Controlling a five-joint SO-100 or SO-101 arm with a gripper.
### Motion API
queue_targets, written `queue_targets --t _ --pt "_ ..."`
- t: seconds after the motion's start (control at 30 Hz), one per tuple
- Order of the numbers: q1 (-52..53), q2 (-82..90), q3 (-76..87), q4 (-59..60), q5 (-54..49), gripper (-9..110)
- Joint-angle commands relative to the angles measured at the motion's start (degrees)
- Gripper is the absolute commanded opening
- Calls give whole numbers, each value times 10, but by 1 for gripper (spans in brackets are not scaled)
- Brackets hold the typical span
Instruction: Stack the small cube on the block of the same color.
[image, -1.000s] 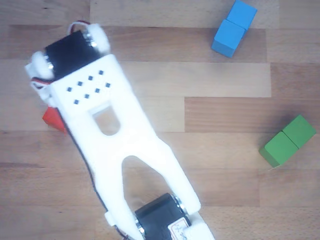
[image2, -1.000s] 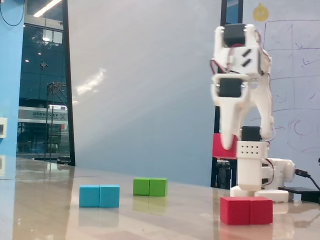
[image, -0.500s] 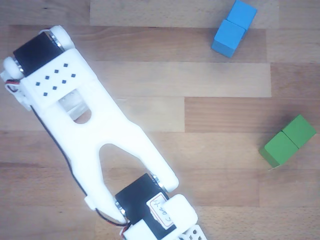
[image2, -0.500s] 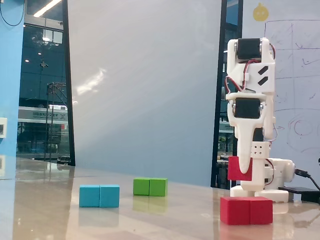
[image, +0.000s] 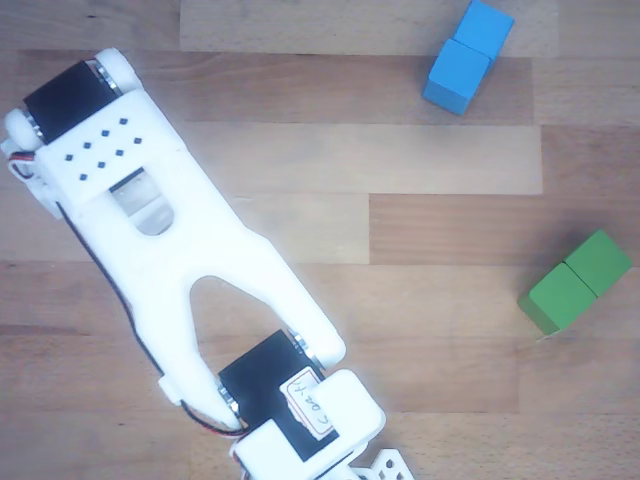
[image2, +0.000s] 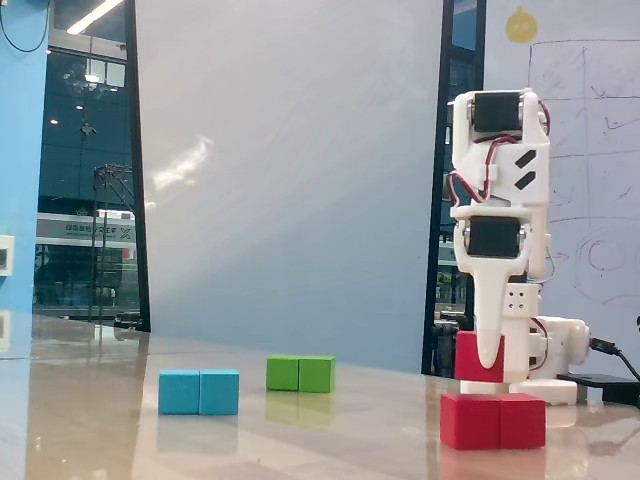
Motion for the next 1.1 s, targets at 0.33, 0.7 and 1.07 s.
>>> queue_targets --t 0.33,0.7,1.07 --pt "-9 -9 -64 -11 -4 5" --pt "-10 -13 -64 -11 -4 12" --pt "-10 -13 -64 -11 -4 24"
